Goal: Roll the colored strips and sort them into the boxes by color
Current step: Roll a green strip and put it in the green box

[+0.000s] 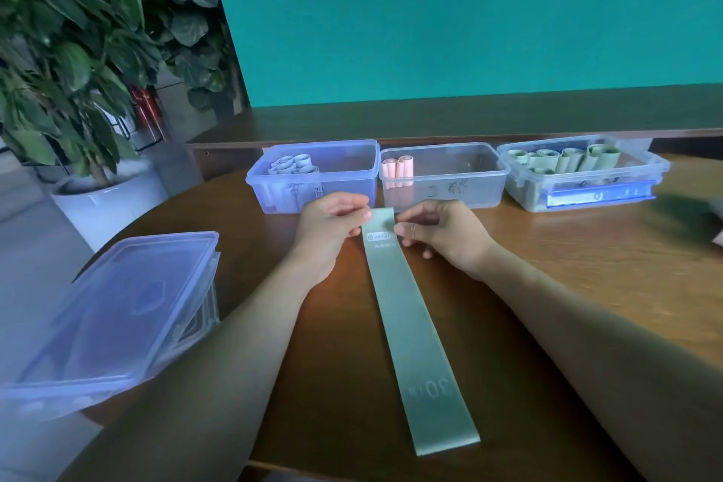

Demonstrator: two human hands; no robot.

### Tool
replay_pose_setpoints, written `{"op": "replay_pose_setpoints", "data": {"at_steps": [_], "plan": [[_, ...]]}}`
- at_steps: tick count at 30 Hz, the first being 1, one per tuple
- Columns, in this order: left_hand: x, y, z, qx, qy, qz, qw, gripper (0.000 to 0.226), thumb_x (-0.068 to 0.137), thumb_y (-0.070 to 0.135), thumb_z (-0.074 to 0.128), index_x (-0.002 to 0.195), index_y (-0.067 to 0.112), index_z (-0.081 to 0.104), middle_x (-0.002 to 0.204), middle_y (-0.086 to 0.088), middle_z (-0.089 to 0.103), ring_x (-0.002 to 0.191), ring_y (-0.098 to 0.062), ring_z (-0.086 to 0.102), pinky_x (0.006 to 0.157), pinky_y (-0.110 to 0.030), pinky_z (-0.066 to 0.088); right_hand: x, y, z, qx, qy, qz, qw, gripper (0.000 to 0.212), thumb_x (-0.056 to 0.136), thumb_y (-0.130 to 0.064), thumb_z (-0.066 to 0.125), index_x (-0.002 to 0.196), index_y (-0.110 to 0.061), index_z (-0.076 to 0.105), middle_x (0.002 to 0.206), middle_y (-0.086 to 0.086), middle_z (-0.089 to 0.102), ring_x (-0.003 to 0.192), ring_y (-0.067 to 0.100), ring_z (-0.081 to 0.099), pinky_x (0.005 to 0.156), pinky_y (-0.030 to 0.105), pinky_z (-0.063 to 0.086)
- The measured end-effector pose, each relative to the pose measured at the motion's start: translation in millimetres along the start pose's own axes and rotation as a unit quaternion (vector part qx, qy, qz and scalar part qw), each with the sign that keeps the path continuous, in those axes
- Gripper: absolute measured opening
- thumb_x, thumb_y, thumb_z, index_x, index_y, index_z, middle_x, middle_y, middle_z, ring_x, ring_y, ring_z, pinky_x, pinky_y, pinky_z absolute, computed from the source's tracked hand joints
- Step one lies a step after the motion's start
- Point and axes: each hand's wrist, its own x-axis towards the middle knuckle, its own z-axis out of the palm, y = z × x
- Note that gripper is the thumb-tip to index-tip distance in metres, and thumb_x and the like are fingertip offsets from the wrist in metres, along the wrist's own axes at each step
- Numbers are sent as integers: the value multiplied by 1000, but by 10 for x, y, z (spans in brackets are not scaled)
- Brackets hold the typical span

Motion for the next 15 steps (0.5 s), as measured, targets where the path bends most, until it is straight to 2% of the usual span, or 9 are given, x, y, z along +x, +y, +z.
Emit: {"op": "replay_pose_setpoints", "data": {"at_steps": [5, 7, 10, 12, 15], "plan": [[128, -12, -51, 16, 48, 32, 998, 18, 83, 2, 77, 92, 17, 74, 88, -1, 76, 72, -8, 67, 68, -23, 53, 30, -9, 42, -93, -19, -11, 995, 17, 90, -35, 75, 105, -27, 73, 74, -6, 73, 67, 1, 65, 54, 12, 45], [160, -33, -53, 25, 61, 41, 997, 19, 83, 1, 78, 93, 16, 74, 89, -1, 76, 76, -9, 69, 71, -24, 55, 12, -10, 39, -97, -22, -15, 995, 18, 90, -35, 75, 106, -27, 73, 73, -6, 73, 70, -2, 66, 60, 12, 45], [186, -74, -54, 60, 89, 58, 992, 21, 82, 4, 79, 97, 17, 75, 94, 2, 76, 88, -10, 72, 84, -26, 57, -52, -23, 39, -99, -25, -26, 994, 13, 90, -33, 76, 101, -28, 74, 72, -9, 72, 72, -5, 64, 72, 16, 44], [160, -84, -57, 98, 92, 60, 989, 24, 81, 7, 80, 102, 18, 74, 97, 5, 76, 91, -6, 71, 88, -22, 55, -126, -33, 36, -103, -24, -27, 994, 12, 89, -32, 77, 100, -27, 75, 76, -11, 73, 77, -3, 66, 76, 16, 46], [82, -93, -56, 168, 90, 56, 980, 26, 83, 10, 79, 106, 19, 72, 100, 8, 73, 94, -4, 69, 90, -21, 53, -305, -81, 15, -117, -21, -26, 993, 14, 88, -33, 78, 101, -29, 75, 93, -15, 73, 90, -3, 66, 80, 8, 46]]}}
